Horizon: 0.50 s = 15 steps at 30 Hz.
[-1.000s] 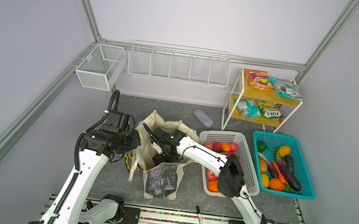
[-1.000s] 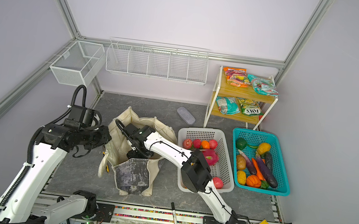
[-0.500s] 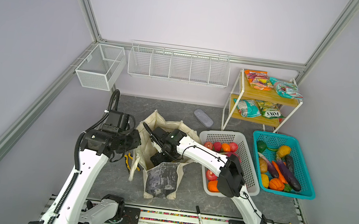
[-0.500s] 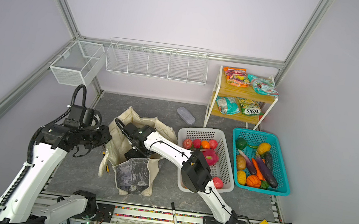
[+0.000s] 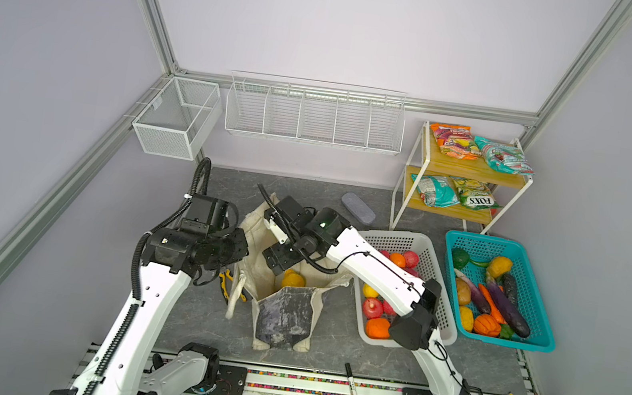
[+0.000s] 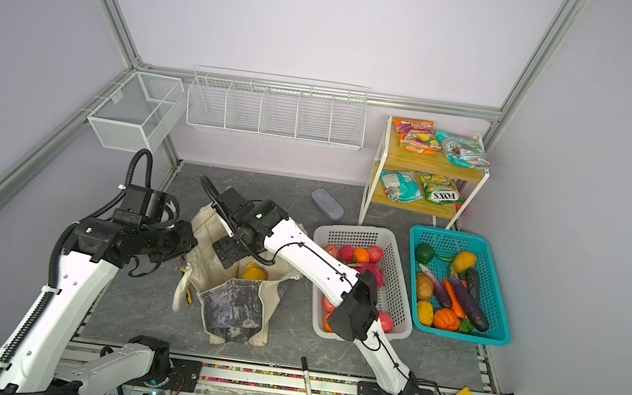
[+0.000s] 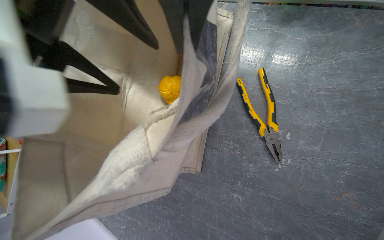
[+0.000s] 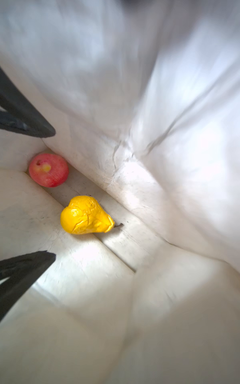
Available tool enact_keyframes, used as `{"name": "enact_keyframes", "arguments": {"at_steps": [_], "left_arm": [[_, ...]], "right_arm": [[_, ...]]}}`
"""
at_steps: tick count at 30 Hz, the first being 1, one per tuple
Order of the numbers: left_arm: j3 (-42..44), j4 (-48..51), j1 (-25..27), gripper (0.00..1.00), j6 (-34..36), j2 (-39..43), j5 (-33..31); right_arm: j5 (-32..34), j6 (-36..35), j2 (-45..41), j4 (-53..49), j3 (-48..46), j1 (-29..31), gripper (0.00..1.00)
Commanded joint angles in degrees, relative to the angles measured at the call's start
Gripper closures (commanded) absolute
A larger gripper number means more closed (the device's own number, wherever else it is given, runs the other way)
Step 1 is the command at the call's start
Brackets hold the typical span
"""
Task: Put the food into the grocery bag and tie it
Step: 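Raise the right gripper out of the bag and move it over the white basket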
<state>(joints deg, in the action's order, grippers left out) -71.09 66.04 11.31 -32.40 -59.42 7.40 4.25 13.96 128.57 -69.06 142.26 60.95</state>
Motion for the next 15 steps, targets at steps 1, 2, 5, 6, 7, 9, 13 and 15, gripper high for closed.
{"name": "enact_keyframes", "arguments": {"at_steps": [1,2,5,6,7,9,13,15], "left_arm": [[-0.52,-0.78,0.20,1.00,0.33,0.38,-0.01],[-0.45,-0.83,0.20,1.00,0.32,0.36,-0.02],[-0.58,-0.74,0.20,1.00,0.23,0.27,-0.01],[-0.70,-0.74,0.20,1.00,0.23,0.31,-0.02],[-0.64,-0.69,0.20,1.00,0.23,0.27,-0.02],[-0.67,-0.57,0.20,1.00,0.23,0.22,-0.10],[-0.89,-0.41,0.20,1.00,0.23,0.23,-0.27],[-0.90,-0.30,0.20,1.00,0.19,0.19,-0.45]], "right_arm": [[2.69,-1.12,-5.25,-3.47,2.32,-0.82,0.12],[3.14,-1.08,-6.19,-3.41,2.32,-0.94,0.12],[4.70,-1.04,-9.44,-3.28,2.32,-1.45,0.12],[5.37,-1.02,-10.45,-3.25,2.24,-1.69,0.12],[6.17,-0.96,-11.65,-3.23,2.07,-1.83,0.12],[8.41,-0.78,-14.29,-2.72,0.93,-2.19,0.12],[14.43,0.19,-20.29,-0.44,-3.69,-3.05,0.12],[18.39,0.86,-24.14,1.19,-7.65,-3.85,0.12]]}}
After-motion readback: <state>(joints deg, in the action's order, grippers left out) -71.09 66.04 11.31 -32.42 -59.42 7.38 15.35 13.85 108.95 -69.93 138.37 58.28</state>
